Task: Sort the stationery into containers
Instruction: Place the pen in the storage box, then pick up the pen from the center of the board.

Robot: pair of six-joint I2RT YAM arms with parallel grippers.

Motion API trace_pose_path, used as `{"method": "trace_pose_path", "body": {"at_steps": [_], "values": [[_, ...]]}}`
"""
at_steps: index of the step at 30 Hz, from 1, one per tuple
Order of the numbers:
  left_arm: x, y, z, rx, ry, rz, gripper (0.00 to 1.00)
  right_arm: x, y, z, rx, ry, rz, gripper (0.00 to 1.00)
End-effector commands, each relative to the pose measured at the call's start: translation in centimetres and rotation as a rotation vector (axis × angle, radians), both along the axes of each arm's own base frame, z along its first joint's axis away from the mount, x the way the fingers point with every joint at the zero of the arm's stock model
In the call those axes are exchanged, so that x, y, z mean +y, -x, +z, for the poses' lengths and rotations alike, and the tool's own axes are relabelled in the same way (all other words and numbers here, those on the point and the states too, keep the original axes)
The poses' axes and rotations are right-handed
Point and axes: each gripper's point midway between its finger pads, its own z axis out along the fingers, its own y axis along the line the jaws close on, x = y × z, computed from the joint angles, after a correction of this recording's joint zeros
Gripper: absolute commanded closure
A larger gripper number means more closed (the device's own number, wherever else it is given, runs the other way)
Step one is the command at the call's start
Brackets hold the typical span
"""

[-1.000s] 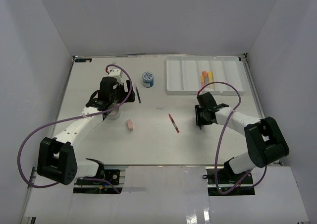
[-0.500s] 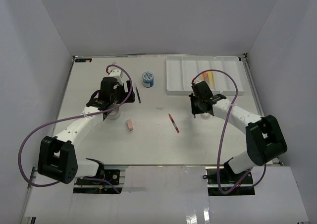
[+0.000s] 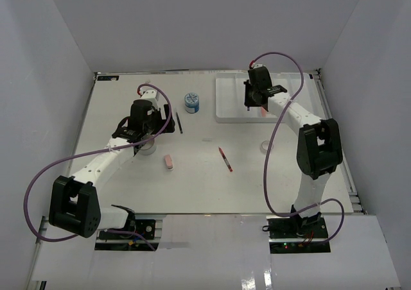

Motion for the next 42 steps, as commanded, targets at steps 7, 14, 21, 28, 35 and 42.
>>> {"method": "trace_pose_path", "body": {"at_steps": [7,14,21,28,35,42], "values": [[0.1,-0.2,0.3,0.001,0.013,0.010,0.02,-0.5,-4.8,-2.4,0.014,0.017,-0.001,0.92],[0.0,-0.2,0.1,0.007,0.016,0.010,0.02,-1.7,-5.5,-4.6,0.044,0.048,0.003,0.92],[-0.2,-0.2,-0.1,0.017,0.023,0.003,0.02,-2.5,-5.6,-5.9,0.068,0.052,0.020,0.74],[-0.8,-0.6,-0.1,0.046,0.090,0.048,0.02,-1.8,-5.3,-2.7,0.022,-0.003,0.046,0.58],[-1.9,-1.7,-1.4,0.181,0.140,0.096,0.02,-2.0,-2.0,3.4,-0.074,-0.050,0.075,0.39],[-3.9,-3.7,-3.6,0.267,0.117,0.121,0.05,-2.1,5.1,8.5,-0.200,-0.210,0.091,0.19]]}}
